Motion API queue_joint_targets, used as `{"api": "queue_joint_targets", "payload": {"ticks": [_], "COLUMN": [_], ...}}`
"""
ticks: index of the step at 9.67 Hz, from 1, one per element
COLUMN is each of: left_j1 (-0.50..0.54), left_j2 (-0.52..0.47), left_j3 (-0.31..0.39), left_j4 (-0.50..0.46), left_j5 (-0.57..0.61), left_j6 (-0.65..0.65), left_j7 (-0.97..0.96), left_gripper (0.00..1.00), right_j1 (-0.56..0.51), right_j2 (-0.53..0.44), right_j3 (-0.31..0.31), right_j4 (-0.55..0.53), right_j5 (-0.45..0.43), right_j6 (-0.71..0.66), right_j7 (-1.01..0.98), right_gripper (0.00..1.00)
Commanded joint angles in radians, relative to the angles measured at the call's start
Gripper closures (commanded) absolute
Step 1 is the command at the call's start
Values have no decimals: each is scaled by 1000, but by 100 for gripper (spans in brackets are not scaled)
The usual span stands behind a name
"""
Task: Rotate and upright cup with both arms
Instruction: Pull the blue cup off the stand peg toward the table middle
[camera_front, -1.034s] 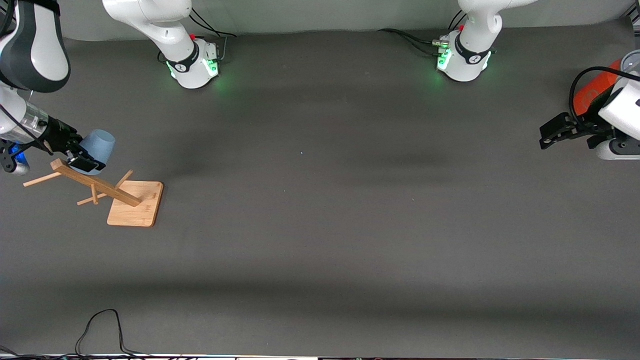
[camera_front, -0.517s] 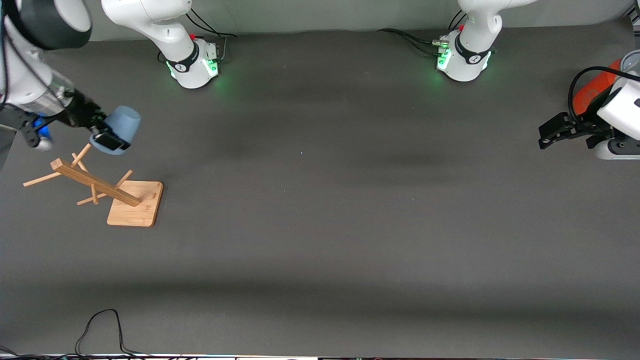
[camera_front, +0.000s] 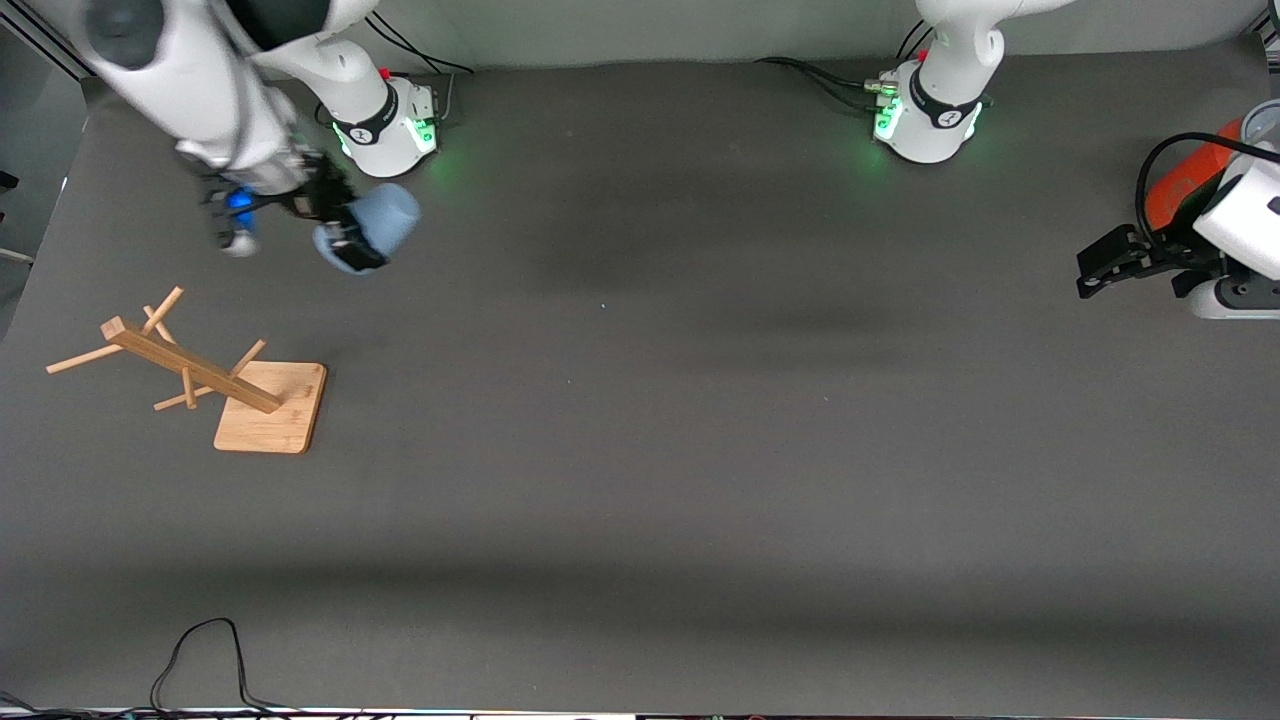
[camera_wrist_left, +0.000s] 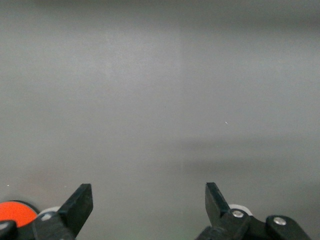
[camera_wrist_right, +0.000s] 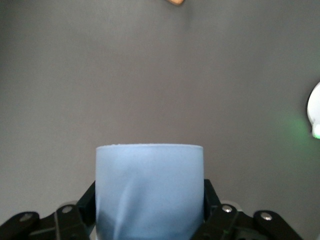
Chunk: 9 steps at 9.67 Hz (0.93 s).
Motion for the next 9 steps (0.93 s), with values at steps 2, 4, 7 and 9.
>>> {"api": "queue_joint_targets", "payload": {"ticks": [2,4,7,9], "left_j1": [-6,-4,-1,2], "left_j2": [5,9,9,13], "left_j3": [3,3,5,6], "left_j4": [17,17,17,17], "left_j5": [-5,-5,-5,-5], "left_j6": [7,4,4,4], "left_j7": [-8,-8,-8,-8], "left_gripper": [0,0,0,0], "right_j1": [189,276,330,381], "right_j2": [318,510,710,805], "right_j3": [-11,-12,-11,-12], "right_j4": [238,381,506,509], "right_j5": [5,5,6,3], "right_j6": [62,68,86,178], "right_j7": [397,557,671,748], "right_gripper": [47,49,50,50]}}
